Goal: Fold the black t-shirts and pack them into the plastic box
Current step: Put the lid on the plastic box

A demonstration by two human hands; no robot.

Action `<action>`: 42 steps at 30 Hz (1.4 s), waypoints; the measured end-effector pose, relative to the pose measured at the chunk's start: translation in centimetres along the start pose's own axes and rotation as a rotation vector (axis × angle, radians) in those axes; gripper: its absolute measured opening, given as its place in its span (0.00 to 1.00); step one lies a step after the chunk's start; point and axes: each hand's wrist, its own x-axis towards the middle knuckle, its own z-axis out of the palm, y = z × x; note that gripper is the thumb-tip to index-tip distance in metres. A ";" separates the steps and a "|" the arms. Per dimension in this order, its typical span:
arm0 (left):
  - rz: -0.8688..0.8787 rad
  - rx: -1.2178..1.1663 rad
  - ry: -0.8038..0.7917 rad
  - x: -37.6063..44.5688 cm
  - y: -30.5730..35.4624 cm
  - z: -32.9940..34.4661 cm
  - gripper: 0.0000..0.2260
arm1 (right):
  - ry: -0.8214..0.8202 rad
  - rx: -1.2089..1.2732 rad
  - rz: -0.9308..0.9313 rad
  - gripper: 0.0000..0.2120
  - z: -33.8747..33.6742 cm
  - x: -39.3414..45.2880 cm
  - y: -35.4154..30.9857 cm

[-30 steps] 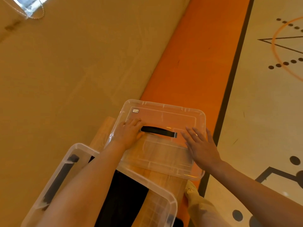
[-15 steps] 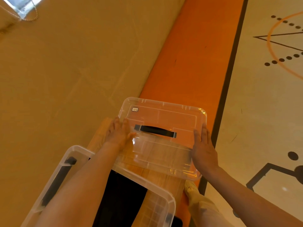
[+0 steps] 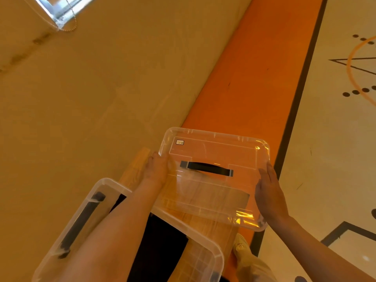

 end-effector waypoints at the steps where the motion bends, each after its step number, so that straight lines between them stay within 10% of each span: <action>1: -0.023 -0.026 -0.015 0.1 -0.1 0.0 0.16 | 0.023 0.043 0.030 0.22 0.0 0.0 -0.1; 14: -0.084 -0.024 0.056 -0.5 0.3 -0.4 0.17 | 0.092 0.185 0.306 0.18 -0.1 0.7 -0.8; 28: -0.020 -0.172 0.437 -3.5 -5.4 -8.6 0.26 | 0.349 0.371 0.044 0.16 -5.5 -3.1 -10.0; 42: 0.044 -0.256 0.372 -12.4 -17.5 -4.1 0.23 | 0.391 0.435 0.035 0.16 -1.4 -21.2 -14.9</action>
